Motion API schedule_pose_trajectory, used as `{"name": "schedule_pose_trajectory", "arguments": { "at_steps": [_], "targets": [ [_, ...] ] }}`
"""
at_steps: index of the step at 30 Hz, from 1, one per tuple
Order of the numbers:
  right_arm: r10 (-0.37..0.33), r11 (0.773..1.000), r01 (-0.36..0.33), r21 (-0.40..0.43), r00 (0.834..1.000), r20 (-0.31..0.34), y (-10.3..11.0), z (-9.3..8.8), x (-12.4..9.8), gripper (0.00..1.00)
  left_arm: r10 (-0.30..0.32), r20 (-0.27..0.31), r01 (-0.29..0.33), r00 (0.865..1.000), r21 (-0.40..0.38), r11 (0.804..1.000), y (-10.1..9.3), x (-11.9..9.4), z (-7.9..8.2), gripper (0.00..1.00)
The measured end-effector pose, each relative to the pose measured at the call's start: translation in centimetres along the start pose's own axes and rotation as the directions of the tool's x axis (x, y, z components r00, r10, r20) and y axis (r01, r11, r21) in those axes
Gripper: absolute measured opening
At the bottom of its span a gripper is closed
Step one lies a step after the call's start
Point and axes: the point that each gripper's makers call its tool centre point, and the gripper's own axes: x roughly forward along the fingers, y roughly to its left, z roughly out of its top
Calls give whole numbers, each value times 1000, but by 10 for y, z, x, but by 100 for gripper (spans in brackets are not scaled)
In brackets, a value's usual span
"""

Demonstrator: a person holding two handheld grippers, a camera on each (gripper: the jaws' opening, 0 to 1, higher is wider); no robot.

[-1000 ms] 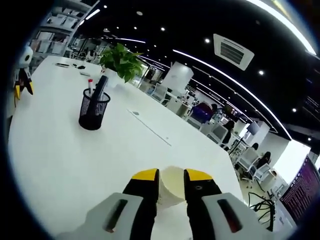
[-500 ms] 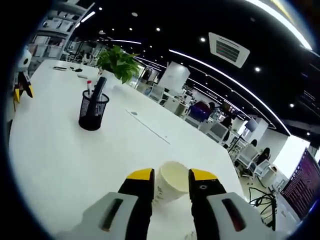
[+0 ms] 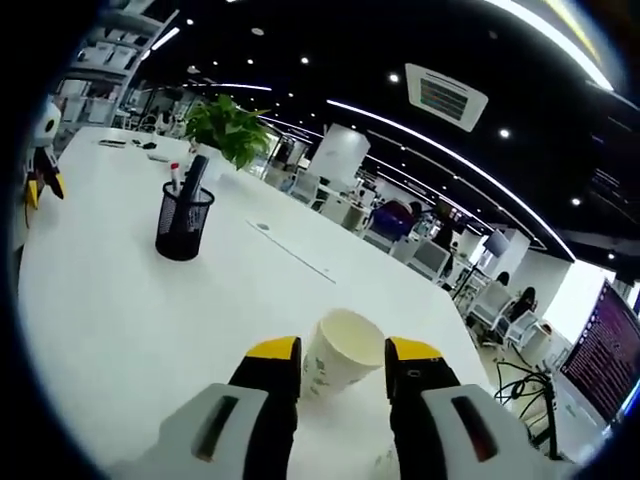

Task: Place the scattered laser pointers and whiteboard markers into the pen holder and stack the scattered paper cups together

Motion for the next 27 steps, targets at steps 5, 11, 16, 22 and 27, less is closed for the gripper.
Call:
{"name": "schedule_pose_trajectory", "arguments": {
  "at_steps": [5, 11, 16, 22, 27],
  "targets": [
    [-6, 1000, 6, 15, 1000, -8, 2, -7, -2, 38, -4, 3, 4, 1000, -3, 1000, -1, 2, -1, 49],
    [-24, 999, 25, 33, 1000, -13, 1, -11, -6, 39, -5, 3, 5, 1000, -3, 1000, 0, 2, -1, 49],
    [-27, 999, 28, 37, 999, -18, 3, -13, -9, 39, -4, 3, 4, 1000, -7, 1000, 1, 3, -1, 49],
    [-32, 998, 33, 45, 999, -19, 3, -15, -12, 40, -8, 3, 8, 1000, -9, 1000, 1, 5, -1, 49],
    [-37, 998, 39, 54, 999, -32, 3, -22, -16, 41, -9, 5, 9, 1000, -8, 1000, 0, 5, 0, 49]
  ]
}}
